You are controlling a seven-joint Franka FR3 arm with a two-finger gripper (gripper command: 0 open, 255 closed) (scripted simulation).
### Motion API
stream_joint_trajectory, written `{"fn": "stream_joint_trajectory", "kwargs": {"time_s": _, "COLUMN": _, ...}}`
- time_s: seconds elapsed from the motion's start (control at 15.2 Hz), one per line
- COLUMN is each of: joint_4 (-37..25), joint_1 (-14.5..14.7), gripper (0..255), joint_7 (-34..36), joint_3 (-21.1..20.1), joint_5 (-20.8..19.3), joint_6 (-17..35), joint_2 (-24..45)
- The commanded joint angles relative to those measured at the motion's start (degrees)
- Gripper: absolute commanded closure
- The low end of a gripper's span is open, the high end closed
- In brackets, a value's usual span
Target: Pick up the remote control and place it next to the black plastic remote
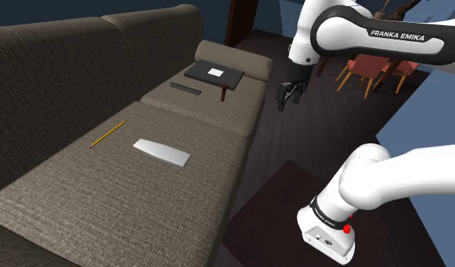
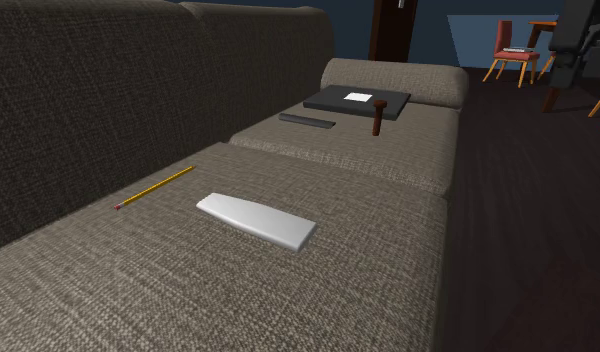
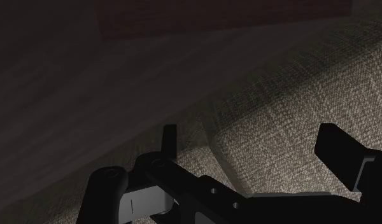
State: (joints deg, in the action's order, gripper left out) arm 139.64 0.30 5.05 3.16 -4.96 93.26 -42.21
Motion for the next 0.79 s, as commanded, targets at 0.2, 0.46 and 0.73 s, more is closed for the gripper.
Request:
{"fn": "stream_joint_trajectory", "kwargs": {"time_s": 0.2, "joint_4": -0.7, "joint_1": 1.8, "gripper": 0, "joint_7": 0.3, "joint_3": -1.4, "joint_5": 1.3, "joint_6": 4.3, "joint_2": 4.7}}
{"fn": "stream_joint_trajectory", "kwargs": {"time_s": 0.46, "joint_4": -2.4, "joint_1": 4.1, "gripper": 0, "joint_7": 0.5, "joint_3": -3.3, "joint_5": 2.8, "joint_6": 9.7, "joint_2": 11.4}}
{"fn": "stream_joint_trajectory", "kwargs": {"time_s": 0.73, "joint_4": -5.0, "joint_1": 6.2, "gripper": 0, "joint_7": 0.6, "joint_3": -5.3, "joint_5": 3.9, "joint_6": 14.4, "joint_2": 18.3}}
